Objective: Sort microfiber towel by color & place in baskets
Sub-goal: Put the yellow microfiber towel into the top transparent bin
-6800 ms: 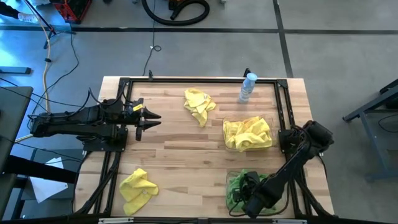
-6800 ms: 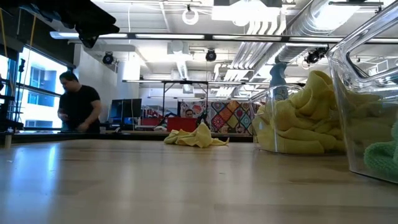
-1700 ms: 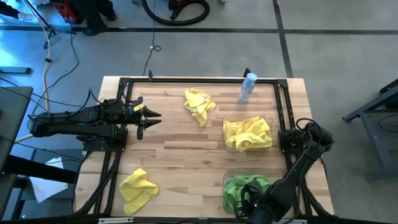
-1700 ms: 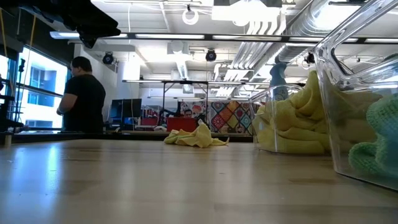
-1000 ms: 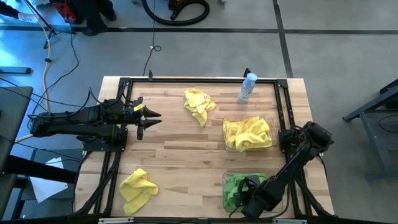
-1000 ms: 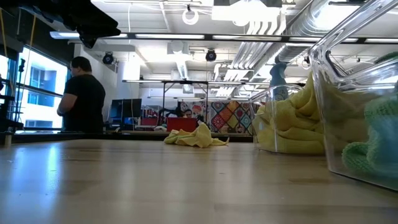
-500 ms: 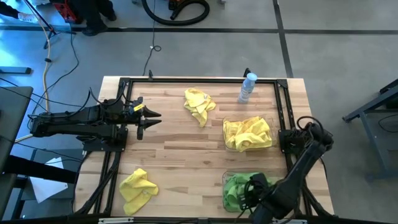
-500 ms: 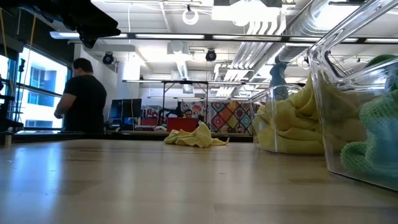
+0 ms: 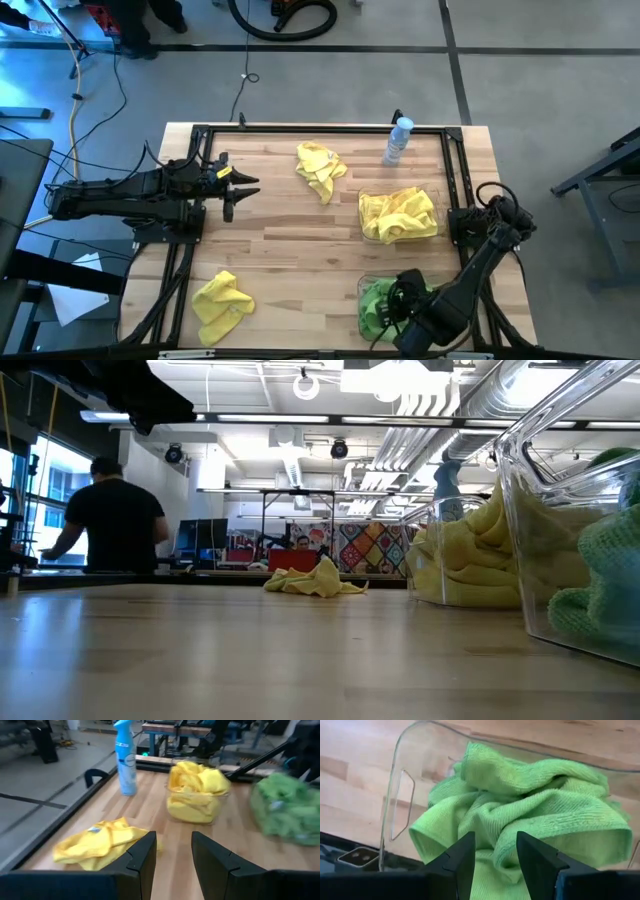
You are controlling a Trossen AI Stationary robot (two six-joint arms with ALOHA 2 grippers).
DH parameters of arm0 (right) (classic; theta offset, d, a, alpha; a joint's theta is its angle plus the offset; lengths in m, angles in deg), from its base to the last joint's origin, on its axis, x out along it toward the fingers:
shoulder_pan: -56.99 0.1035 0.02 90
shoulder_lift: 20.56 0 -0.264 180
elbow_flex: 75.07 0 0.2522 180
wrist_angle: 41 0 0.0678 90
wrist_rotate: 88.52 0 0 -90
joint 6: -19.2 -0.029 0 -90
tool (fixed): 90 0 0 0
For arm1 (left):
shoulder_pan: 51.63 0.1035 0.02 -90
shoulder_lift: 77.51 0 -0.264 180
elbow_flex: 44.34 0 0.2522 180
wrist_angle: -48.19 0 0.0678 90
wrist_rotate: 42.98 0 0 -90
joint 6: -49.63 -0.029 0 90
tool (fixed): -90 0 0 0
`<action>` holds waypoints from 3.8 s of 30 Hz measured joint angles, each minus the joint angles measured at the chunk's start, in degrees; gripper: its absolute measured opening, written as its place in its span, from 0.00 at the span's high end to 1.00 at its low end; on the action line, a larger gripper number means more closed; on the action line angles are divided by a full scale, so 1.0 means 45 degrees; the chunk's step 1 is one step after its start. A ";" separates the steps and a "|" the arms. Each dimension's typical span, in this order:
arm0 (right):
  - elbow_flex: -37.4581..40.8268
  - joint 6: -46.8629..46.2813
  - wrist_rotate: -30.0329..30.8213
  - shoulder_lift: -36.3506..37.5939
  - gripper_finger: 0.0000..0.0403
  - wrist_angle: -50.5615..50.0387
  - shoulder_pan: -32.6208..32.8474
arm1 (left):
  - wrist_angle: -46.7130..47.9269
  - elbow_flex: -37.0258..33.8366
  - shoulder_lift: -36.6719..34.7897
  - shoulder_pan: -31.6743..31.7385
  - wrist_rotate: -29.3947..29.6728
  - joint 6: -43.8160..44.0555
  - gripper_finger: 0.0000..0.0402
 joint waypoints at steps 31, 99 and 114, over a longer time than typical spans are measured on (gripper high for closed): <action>0.0015 1.4324 0.2379 0.0239 0.86 0.0181 -0.7028 | 0.4517 0.4253 0.4450 -0.1397 0.2719 0.0413 0.72; 1.1196 1.7554 0.2793 1.2483 1.00 0.4885 -0.8700 | 1.2853 0.8517 1.2901 -1.1761 -0.2829 2.0474 0.42; 1.1196 1.6415 0.2851 1.2442 1.00 0.5166 -0.8700 | 0.7925 0.4007 1.2901 -1.2308 -0.2439 1.8673 0.68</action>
